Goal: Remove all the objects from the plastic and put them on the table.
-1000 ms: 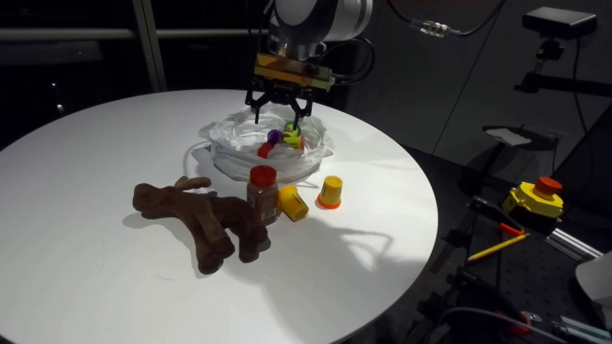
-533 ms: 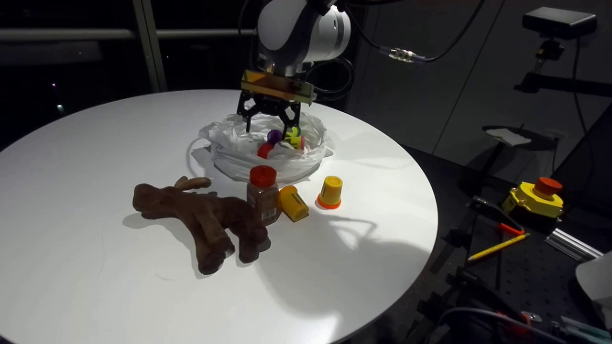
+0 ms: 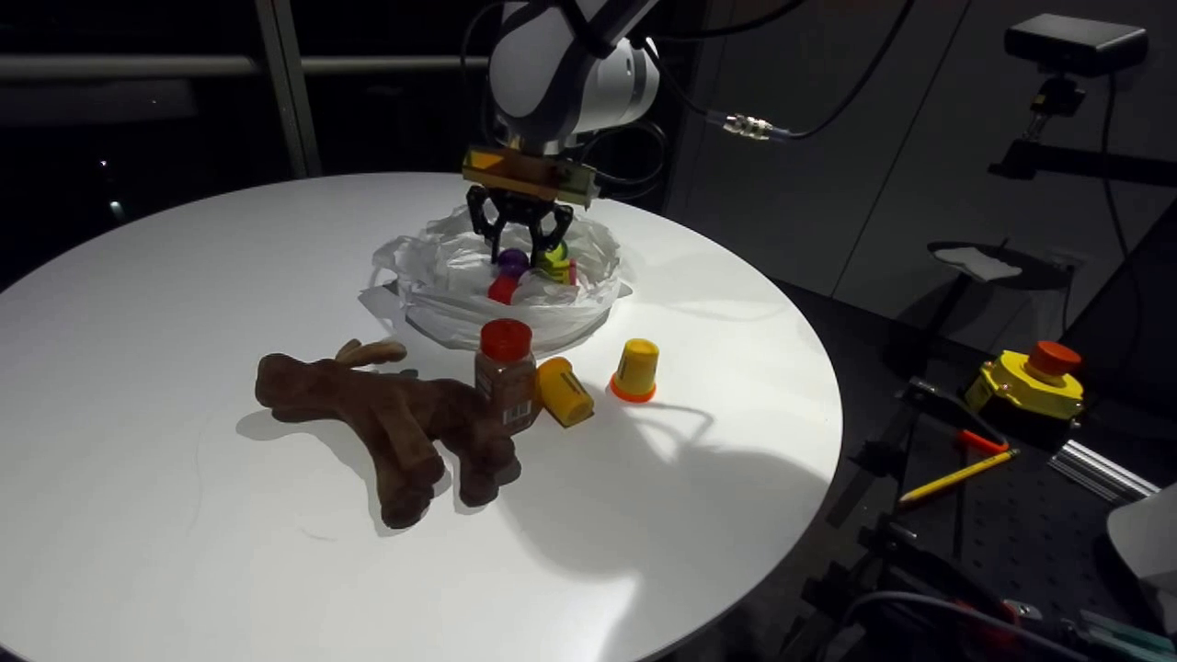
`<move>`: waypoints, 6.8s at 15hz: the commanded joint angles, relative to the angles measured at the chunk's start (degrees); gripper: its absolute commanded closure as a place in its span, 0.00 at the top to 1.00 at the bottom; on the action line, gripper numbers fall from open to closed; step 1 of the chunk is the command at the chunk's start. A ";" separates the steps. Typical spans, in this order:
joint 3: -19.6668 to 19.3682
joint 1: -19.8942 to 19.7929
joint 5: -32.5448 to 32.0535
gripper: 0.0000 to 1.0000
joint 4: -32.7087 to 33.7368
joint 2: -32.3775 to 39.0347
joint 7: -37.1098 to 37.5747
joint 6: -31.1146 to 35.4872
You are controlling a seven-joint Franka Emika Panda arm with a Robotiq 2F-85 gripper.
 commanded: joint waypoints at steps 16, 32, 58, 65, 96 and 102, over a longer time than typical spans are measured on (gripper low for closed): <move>-4.86 2.65 -6.42 0.21 -25.92 -24.54 -1.40 11.76; 2.55 0.72 -1.92 0.21 -47.57 -26.13 -11.46 21.10; -2.75 3.84 -1.47 1.00 -46.57 -35.03 -11.11 18.68; 1.87 1.09 -1.80 1.00 -25.59 -30.75 -9.52 -0.18; -1.01 -6.20 5.08 0.36 13.86 6.33 2.78 -12.63; 0.38 -7.19 5.96 0.18 9.50 2.04 0.01 -11.62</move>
